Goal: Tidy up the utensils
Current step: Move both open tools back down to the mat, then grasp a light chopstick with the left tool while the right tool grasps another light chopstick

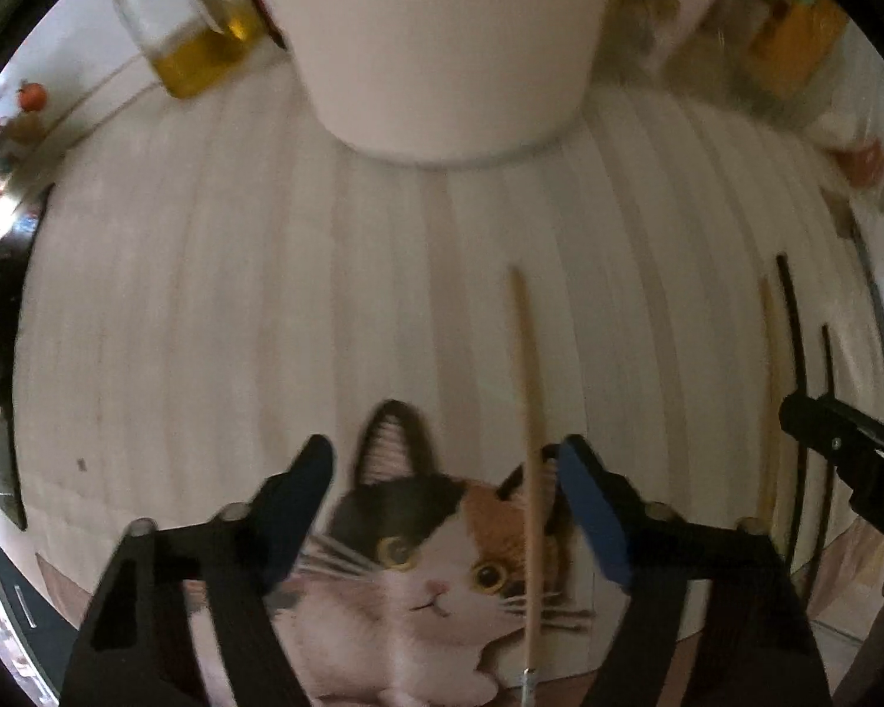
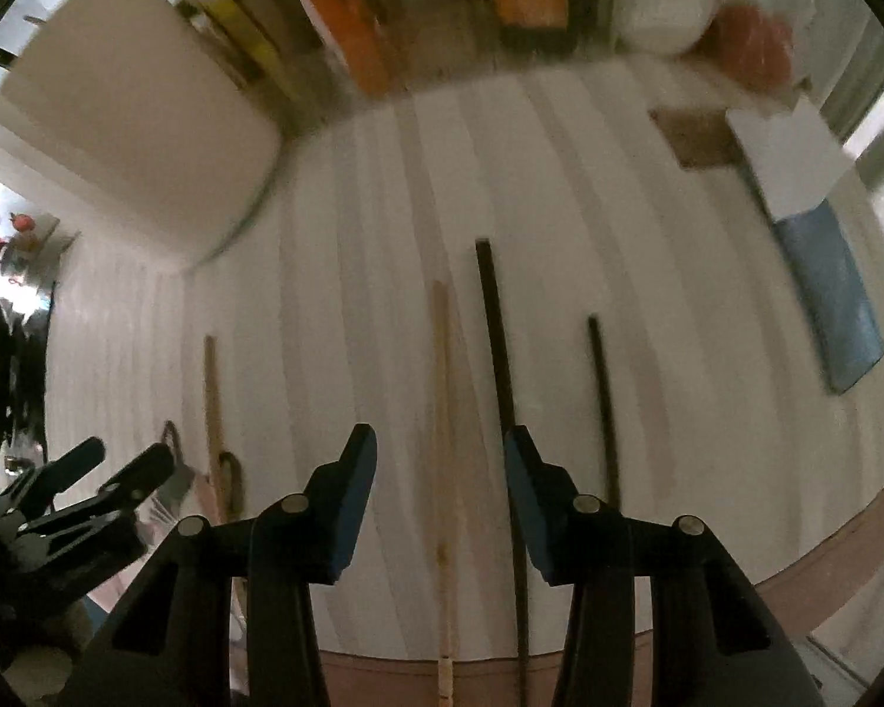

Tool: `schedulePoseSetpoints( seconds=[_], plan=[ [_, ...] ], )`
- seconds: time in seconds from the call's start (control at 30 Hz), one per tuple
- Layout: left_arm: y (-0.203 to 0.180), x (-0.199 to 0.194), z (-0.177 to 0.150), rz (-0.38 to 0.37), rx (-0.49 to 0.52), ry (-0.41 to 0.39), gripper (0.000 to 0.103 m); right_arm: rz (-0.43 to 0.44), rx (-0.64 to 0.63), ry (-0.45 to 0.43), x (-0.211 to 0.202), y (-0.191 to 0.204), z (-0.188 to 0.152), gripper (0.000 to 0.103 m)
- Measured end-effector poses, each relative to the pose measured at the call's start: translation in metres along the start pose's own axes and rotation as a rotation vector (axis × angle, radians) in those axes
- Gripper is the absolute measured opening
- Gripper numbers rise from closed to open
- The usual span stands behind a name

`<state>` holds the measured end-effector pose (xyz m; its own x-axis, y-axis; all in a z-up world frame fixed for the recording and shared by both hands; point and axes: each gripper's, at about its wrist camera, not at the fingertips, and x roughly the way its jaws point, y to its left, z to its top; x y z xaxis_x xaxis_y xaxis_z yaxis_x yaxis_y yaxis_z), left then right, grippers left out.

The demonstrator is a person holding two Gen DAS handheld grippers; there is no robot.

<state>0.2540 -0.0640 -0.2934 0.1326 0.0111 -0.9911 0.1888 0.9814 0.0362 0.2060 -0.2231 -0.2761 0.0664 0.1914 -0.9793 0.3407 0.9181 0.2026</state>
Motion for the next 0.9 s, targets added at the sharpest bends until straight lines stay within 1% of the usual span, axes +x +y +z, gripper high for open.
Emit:
schedulePoseSetpoints(
  seconds=[0.03,0.07,0.1,0.13,0.17,0.2,0.23,0.27,0.3,0.4,0.5,0.63,0.8,0.9],
  plan=[
    [-0.004,0.004,0.000,0.001,0.011,0.005,0.059,-0.008,-0.004,0.005,0.002,0.003,-0.002,0.047],
    [-0.007,0.005,0.000,-0.004,0.015,-0.007,0.056,-0.008,-0.008,0.008,0.005,0.003,-0.002,0.047],
    [-0.008,0.004,0.000,0.008,0.015,-0.026,0.051,-0.014,-0.011,0.014,0.008,0.003,-0.001,0.047],
    [-0.010,0.005,0.000,0.004,0.020,-0.033,0.048,-0.024,-0.011,0.018,0.011,0.003,0.000,0.047],
    [-0.012,0.005,0.001,-0.002,0.024,-0.039,0.040,-0.027,-0.014,0.020,0.014,0.003,0.003,0.046],
    [-0.013,0.005,0.001,-0.005,0.027,-0.043,0.031,-0.042,-0.026,0.023,0.016,0.004,0.004,0.041],
    [-0.014,0.005,0.001,-0.007,0.031,-0.045,0.028,-0.059,-0.040,0.015,0.016,0.006,0.005,0.039],
    [-0.015,0.005,0.000,-0.003,0.032,-0.046,0.022,-0.069,-0.052,0.020,0.018,0.008,0.006,0.033],
    [-0.015,0.004,0.000,-0.002,0.033,-0.046,0.015,-0.084,-0.067,0.019,0.018,0.011,0.007,0.025],
    [-0.015,0.004,-0.001,0.000,0.038,-0.048,0.013,-0.131,-0.099,0.020,0.019,0.016,0.009,0.014],
    [-0.017,0.002,-0.003,0.011,0.051,-0.053,0.007,-0.162,-0.126,0.029,0.020,0.021,0.007,0.010],
    [-0.010,0.001,-0.003,0.013,0.044,-0.050,0.006,-0.193,-0.159,0.051,0.024,0.027,0.007,0.008],
    [0.002,0.001,-0.010,0.030,0.024,-0.033,0.006,-0.170,-0.194,0.106,0.032,0.038,-0.005,0.007],
    [0.010,0.001,-0.016,0.033,0.011,-0.024,0.006,-0.183,-0.227,0.124,0.035,0.041,-0.012,0.007]
  ],
)
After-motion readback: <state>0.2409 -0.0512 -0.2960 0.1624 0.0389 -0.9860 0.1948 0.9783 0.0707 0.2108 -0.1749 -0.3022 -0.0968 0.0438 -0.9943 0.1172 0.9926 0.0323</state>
